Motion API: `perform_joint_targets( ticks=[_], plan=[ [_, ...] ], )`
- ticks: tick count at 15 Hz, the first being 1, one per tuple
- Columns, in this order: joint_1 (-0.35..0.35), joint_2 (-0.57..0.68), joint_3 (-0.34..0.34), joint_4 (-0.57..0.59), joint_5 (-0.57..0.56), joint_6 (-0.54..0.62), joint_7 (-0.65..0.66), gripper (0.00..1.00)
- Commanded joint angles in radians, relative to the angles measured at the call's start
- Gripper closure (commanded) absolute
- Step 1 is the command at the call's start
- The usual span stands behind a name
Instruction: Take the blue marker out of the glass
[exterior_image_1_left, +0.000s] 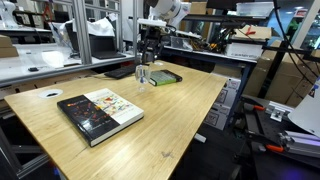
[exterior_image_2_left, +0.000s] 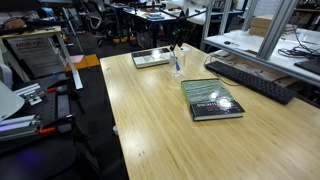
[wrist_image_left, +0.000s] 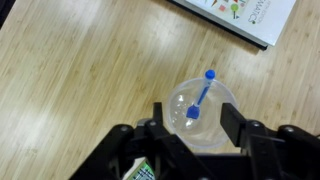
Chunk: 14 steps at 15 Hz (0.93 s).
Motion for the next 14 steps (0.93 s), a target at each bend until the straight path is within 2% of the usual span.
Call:
perform_joint_targets(
  ticks=[1, 2, 3, 4, 5, 6, 7, 8, 9, 12, 14],
  plan=[
    [-0.023, 0.069, 0.016, 0.122, -0.002, -0.1, -0.006, 0.31],
    [-0.022, 0.084, 0.017, 0.147, -0.004, -0.115, -0.004, 0.33],
    [-0.021, 0.1, 0.018, 0.17, -0.006, -0.131, 0.0, 0.3],
    [-0.021, 0.116, 0.02, 0.195, -0.007, -0.147, 0.0, 0.33],
    [-0.021, 0.13, 0.022, 0.217, -0.008, -0.161, 0.002, 0.56],
    [-0.021, 0.144, 0.023, 0.238, -0.009, -0.176, 0.004, 0.49],
    [-0.022, 0.155, 0.025, 0.256, -0.009, -0.186, 0.004, 0.58],
    [-0.023, 0.167, 0.025, 0.274, -0.011, -0.198, 0.007, 0.58],
    [-0.024, 0.178, 0.026, 0.292, -0.011, -0.209, 0.007, 0.63],
    [-0.027, 0.208, 0.028, 0.333, -0.012, -0.23, 0.01, 0.56],
    [-0.028, 0.229, 0.03, 0.362, -0.013, -0.248, 0.012, 0.6]
  ],
)
